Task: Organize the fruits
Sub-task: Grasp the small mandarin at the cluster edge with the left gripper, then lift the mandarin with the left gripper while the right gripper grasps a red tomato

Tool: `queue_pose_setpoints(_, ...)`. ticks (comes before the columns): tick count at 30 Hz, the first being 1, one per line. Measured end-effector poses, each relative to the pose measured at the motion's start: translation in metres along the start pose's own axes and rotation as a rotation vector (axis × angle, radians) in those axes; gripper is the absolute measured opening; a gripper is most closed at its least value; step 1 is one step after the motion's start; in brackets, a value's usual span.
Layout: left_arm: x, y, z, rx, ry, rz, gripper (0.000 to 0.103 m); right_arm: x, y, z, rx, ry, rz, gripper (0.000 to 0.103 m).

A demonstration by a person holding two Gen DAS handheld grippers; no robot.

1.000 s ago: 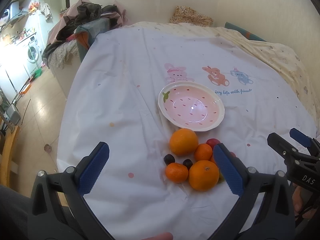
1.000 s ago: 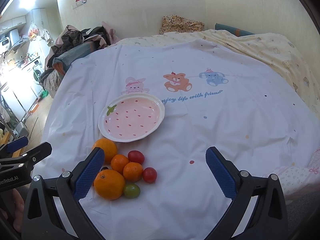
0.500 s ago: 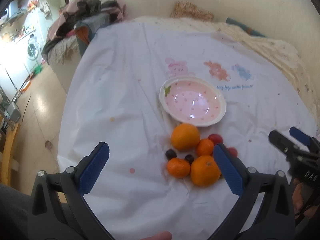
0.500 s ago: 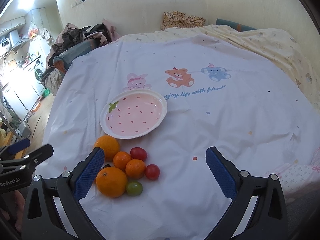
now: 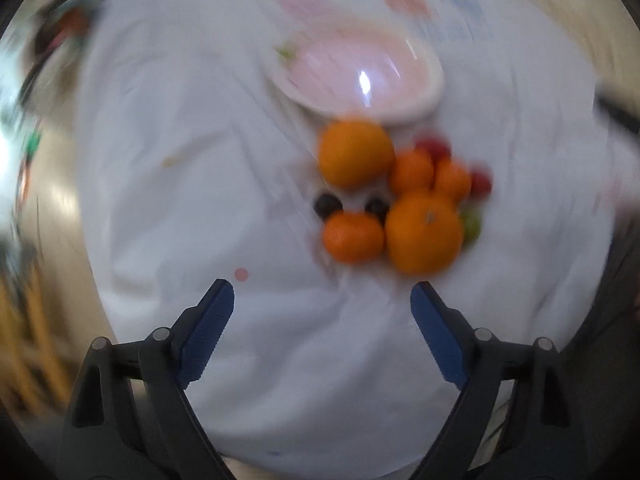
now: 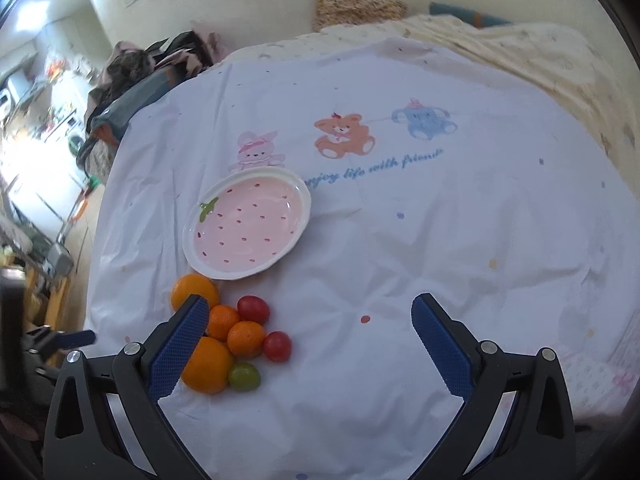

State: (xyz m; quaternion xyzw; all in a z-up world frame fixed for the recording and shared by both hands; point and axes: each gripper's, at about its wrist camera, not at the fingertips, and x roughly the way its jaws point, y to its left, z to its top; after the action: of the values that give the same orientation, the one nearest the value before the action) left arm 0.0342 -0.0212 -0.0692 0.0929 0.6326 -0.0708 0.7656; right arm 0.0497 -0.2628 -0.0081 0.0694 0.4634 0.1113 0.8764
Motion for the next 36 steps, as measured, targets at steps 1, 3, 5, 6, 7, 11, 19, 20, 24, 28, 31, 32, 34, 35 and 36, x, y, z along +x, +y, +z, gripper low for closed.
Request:
queue_pose_setpoints(1, 0.01, -0.006, 0.004, 0.088, 0.046, -0.001, 0.082, 0.003, -0.002, -0.001, 0.011, 0.012, -0.001, 0.103)
queue_pose_setpoints(3, 0.022, -0.011, 0.011, 0.182, 0.094, 0.001, 0.078, 0.007, -0.003, -0.004, 0.018, 0.029, -0.015, 0.103)
queue_pose_setpoints(5, 0.029, -0.012, 0.022, 0.244, 0.098, 0.021, 0.063, 0.008, -0.002, -0.004, 0.011, 0.032, -0.027, 0.103)
queue_pose_setpoints(6, 0.031, -0.011, 0.027, 0.253, 0.103, 0.018, 0.063, 0.007, -0.001, -0.004, 0.006, 0.029, -0.03, 0.103)
queue_pose_setpoints(7, 0.035, -0.01, 0.032, 0.26, 0.116, -0.004, 0.063, 0.008, -0.001, -0.004, 0.003, 0.024, -0.035, 0.103)
queue_pose_setpoints(11, 0.05, -0.013, 0.044, 0.308, 0.227, -0.103, 0.063, 0.01, -0.002, -0.003, 0.003, 0.028, -0.049, 0.103)
queue_pose_setpoints(19, 0.081, -0.03, 0.055, 0.409, 0.32, -0.147, 0.044, 0.021, -0.009, -0.003, 0.039, 0.067, -0.048, 0.103)
queue_pose_setpoints(20, 0.085, -0.03, 0.056, 0.404, 0.327, -0.156, 0.042, 0.022, -0.009, -0.003, 0.041, 0.072, -0.047, 0.103)
queue_pose_setpoints(24, 0.091, -0.032, 0.058, 0.394, 0.318, -0.183, 0.041, 0.024, -0.008, -0.004, 0.036, 0.082, -0.052, 0.103)
queue_pose_setpoints(28, 0.063, -0.021, 0.053, 0.429, 0.267, -0.143, 0.038, 0.026, -0.007, -0.005, 0.026, 0.085, -0.059, 0.103)
queue_pose_setpoints(31, 0.038, -0.012, 0.045, 0.389, 0.229, -0.146, 0.038, 0.025, -0.008, -0.005, 0.027, 0.079, -0.064, 0.103)
queue_pose_setpoints(32, 0.028, -0.008, 0.042, 0.371, 0.213, -0.15, 0.038, 0.025, -0.009, -0.005, 0.032, 0.078, -0.064, 0.103)
queue_pose_setpoints(34, 0.005, 0.004, 0.034, 0.303, 0.158, -0.146, 0.038, 0.026, -0.013, -0.005, 0.047, 0.085, -0.054, 0.103)
queue_pose_setpoints(35, -0.004, 0.01, 0.014, 0.255, 0.128, -0.145, 0.038, 0.027, -0.015, -0.005, 0.056, 0.096, -0.047, 0.103)
queue_pose_setpoints(36, -0.016, 0.016, 0.01, 0.196, 0.101, -0.15, 0.038, 0.029, -0.016, -0.005, 0.059, 0.109, -0.044, 0.103)
